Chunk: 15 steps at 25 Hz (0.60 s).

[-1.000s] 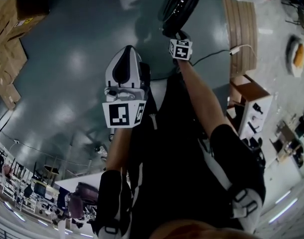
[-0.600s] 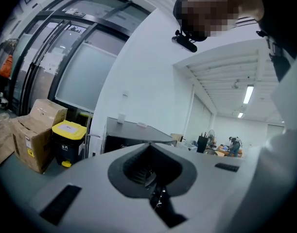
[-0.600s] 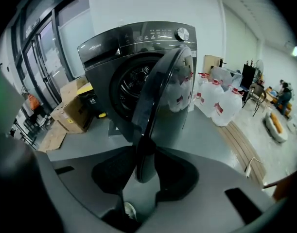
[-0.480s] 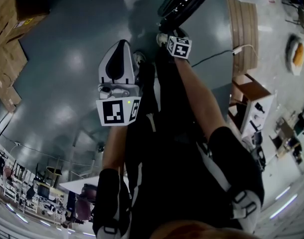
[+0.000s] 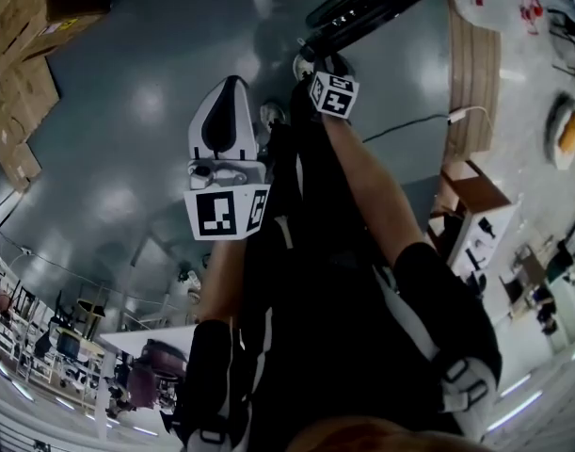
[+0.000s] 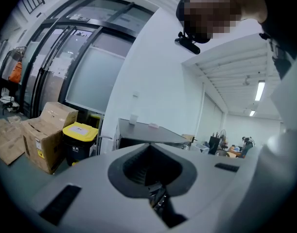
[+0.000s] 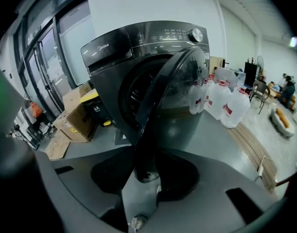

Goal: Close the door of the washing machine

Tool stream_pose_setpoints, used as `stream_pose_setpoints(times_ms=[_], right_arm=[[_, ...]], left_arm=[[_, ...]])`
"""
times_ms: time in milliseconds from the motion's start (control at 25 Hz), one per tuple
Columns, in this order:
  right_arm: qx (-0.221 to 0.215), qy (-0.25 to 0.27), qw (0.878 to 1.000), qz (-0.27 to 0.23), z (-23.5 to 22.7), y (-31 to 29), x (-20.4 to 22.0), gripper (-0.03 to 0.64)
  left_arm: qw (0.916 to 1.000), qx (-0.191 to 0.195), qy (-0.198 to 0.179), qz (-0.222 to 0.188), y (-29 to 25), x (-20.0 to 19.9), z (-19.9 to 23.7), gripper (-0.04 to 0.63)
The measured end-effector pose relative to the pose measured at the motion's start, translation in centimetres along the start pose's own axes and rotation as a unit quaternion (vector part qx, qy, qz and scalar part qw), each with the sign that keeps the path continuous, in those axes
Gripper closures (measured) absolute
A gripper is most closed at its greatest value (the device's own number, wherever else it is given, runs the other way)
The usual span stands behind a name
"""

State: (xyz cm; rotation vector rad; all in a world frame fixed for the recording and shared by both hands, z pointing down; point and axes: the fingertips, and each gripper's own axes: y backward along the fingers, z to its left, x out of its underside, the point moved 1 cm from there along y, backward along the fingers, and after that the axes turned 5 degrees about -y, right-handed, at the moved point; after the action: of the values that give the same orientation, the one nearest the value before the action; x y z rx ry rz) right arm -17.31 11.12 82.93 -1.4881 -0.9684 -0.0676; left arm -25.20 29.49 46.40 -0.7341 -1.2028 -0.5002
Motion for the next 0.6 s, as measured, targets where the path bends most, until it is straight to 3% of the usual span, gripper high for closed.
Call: stream_pose_setpoints(times_ms=[600], right_arm=[[-0.021,-0.014,1.000,0.019,5.0,-3.3,-3.5,0.476]], left_arm=[[0.9983,-0.051,0.027,0.003,-2.8,-0.3,3.7,0.591]])
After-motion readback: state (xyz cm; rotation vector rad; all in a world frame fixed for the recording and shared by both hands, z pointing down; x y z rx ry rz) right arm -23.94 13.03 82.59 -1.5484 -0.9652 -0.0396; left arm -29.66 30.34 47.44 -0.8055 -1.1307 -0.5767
